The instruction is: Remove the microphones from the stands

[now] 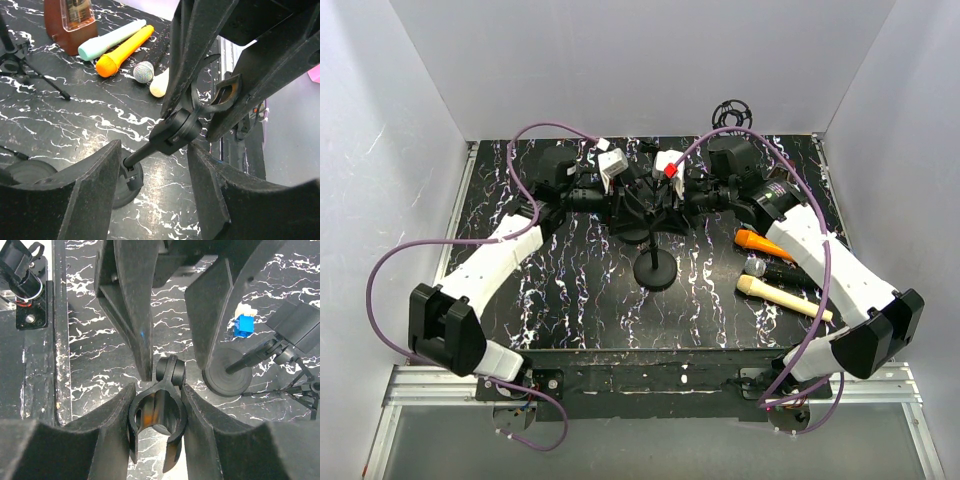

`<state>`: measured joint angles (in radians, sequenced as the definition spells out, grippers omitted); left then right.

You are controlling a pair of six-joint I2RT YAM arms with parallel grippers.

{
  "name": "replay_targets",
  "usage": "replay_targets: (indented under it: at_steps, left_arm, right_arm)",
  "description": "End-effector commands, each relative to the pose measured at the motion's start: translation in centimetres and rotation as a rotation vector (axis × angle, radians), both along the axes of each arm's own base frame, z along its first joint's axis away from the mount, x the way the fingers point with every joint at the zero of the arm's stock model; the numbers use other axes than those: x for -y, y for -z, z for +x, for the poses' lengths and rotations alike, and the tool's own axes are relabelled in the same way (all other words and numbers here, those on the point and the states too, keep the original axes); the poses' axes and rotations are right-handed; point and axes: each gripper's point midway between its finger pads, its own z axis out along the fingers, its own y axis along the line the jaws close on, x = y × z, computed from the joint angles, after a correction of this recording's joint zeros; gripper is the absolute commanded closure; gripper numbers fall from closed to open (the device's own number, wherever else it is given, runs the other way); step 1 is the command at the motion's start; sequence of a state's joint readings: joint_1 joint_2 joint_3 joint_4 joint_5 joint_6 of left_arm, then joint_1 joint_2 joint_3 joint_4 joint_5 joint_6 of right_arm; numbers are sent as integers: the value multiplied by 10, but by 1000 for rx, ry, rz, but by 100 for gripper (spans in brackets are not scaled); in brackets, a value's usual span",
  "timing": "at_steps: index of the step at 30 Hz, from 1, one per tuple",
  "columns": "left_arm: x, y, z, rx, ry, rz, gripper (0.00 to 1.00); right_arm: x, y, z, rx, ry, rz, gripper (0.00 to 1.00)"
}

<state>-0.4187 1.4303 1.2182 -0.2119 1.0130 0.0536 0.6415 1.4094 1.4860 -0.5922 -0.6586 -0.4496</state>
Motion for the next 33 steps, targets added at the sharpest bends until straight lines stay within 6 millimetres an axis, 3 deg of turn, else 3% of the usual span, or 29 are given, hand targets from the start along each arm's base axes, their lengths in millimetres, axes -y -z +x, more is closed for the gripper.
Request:
replay_targets:
  at_steps: [1,3,6,13,23,27,33]
  left_arm:
    - [14,-11,5,82,30,-25,47]
    - [20,-16,6,89,40,-44,53]
    - [28,-16,3,93,75,-56,70]
    - [36,3,-2,63,115,-56,99]
    - [21,67,-14,86,137,57,100]
    - [18,76,-16,92,135,73,100]
    - [16,85,-17,91,127,88,100]
  right_arm:
    - [5,25,-5,-47,-22,-78,84]
    - [5,31,-7,-57,-25,-86,84]
    - [7,48,-8,-92,-21,-108,84]
    - [7,86,-11,-176,-25,-157,85]
    - [14,138,-22,-307,-24,-243,89]
    - [20,161,-27,-353,-20,-283,92]
    - [25,178,-31,-383,-13,-321,96]
